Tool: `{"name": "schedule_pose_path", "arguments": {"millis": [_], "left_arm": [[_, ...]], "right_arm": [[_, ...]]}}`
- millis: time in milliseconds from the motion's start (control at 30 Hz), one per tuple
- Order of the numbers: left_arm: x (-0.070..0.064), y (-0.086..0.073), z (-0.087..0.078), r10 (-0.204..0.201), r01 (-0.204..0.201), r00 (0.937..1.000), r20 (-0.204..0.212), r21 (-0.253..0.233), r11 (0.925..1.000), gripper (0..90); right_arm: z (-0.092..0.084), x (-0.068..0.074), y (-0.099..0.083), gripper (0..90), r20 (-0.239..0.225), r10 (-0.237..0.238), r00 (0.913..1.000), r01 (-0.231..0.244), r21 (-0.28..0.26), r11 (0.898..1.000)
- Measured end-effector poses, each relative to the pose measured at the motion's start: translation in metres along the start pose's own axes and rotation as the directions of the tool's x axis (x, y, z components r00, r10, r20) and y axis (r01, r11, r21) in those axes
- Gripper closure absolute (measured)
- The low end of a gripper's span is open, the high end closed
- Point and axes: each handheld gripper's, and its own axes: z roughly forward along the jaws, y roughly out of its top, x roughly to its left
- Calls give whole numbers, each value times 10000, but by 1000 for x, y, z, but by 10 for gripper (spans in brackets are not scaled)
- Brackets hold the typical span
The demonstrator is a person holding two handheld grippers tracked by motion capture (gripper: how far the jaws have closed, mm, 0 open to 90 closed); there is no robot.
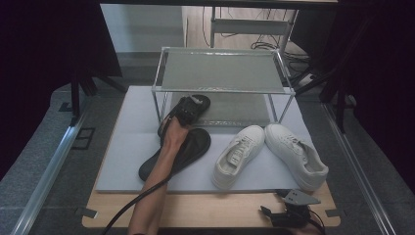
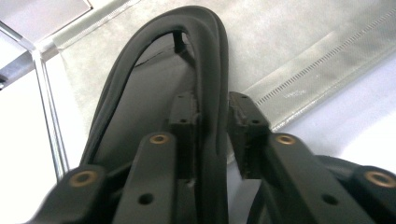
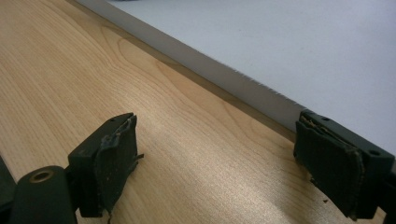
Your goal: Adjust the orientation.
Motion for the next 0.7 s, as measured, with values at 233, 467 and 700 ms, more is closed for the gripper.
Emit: {"name": "schedule_pose_path", "arguments": {"millis": [233, 467, 700], "left_arm": [[3, -12, -11, -287, 298, 9983, 515, -195, 9994, 662], [8, -32, -37, -360, 419, 9959, 835, -713, 9966, 634], [17, -49, -68, -521, 633, 9922, 1128, -984, 9931, 626]], "right_arm": [[0, 0, 0, 134, 9, -21, 10000, 21, 0, 10000], [0, 0, 0, 135, 21, -29, 10000, 29, 9, 10000], [0, 0, 0, 134, 48, -35, 10000, 35, 17, 10000]]}}
